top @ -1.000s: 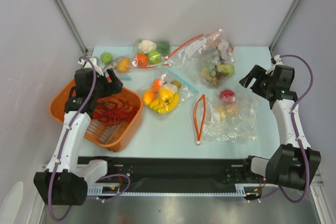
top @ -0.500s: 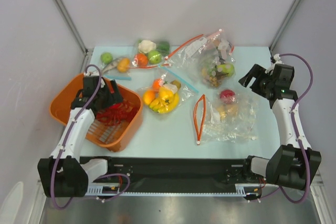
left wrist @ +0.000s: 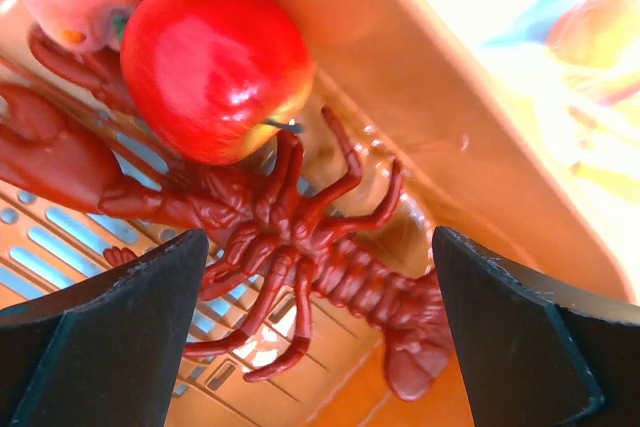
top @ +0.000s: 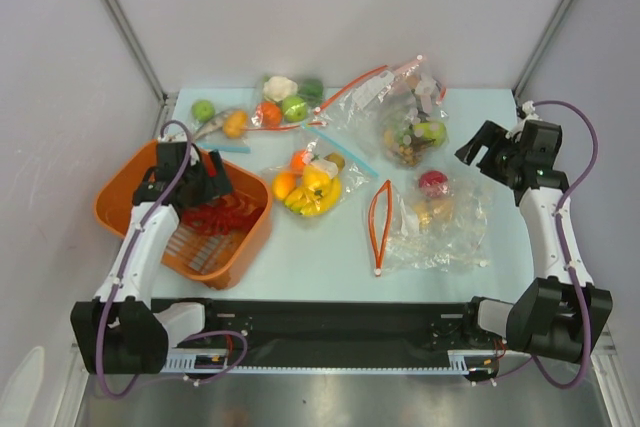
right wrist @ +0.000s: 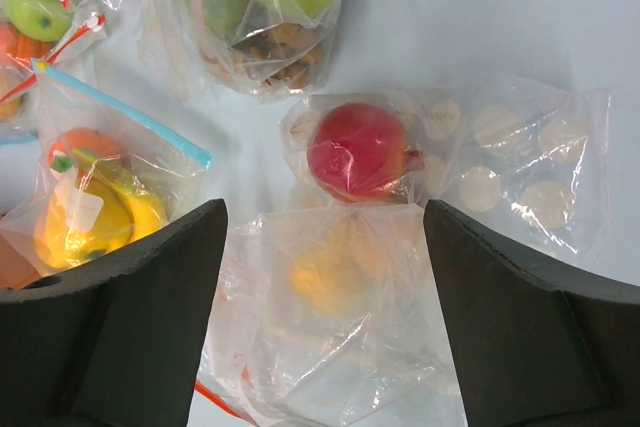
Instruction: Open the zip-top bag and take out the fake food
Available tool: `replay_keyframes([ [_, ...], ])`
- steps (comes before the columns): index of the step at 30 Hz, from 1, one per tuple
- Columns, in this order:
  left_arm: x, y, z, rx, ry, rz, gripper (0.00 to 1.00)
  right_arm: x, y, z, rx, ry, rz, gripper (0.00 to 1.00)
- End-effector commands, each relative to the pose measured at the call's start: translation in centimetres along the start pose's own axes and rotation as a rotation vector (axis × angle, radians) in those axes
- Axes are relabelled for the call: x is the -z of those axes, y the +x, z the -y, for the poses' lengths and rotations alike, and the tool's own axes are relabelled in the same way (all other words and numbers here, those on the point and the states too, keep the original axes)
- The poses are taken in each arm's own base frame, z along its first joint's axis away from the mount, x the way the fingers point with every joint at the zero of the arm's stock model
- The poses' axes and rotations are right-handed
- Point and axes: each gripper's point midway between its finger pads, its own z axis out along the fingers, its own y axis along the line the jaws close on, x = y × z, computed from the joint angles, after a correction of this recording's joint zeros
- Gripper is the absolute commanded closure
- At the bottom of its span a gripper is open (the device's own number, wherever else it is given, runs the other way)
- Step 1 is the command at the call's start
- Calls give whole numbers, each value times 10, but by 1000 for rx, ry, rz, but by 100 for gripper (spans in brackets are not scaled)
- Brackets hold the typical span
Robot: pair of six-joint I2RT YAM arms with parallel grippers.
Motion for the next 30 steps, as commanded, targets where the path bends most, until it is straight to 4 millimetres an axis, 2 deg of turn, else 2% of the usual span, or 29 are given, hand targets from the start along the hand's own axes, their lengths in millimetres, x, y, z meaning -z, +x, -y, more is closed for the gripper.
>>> replay_keyframes([
  [1, 31, -46, 10, -1, 32, 148, 0, 19, -32, -20, 58, -32, 97, 14],
  [6, 65, -87, 25, -4, 76, 277, 0, 26, -43, -31, 62, -60, 119, 14],
  [13, 108, -124, 37, -8, 123, 418, 0, 32, -58, -44, 74, -85, 145, 14],
  [15, 115, -129, 39, -10, 130, 440, 0, 32, -58, -46, 74, -91, 143, 14],
  [30, 125, -129, 43, -33, 158, 458, 0, 35, -56, -52, 85, -103, 146, 14],
])
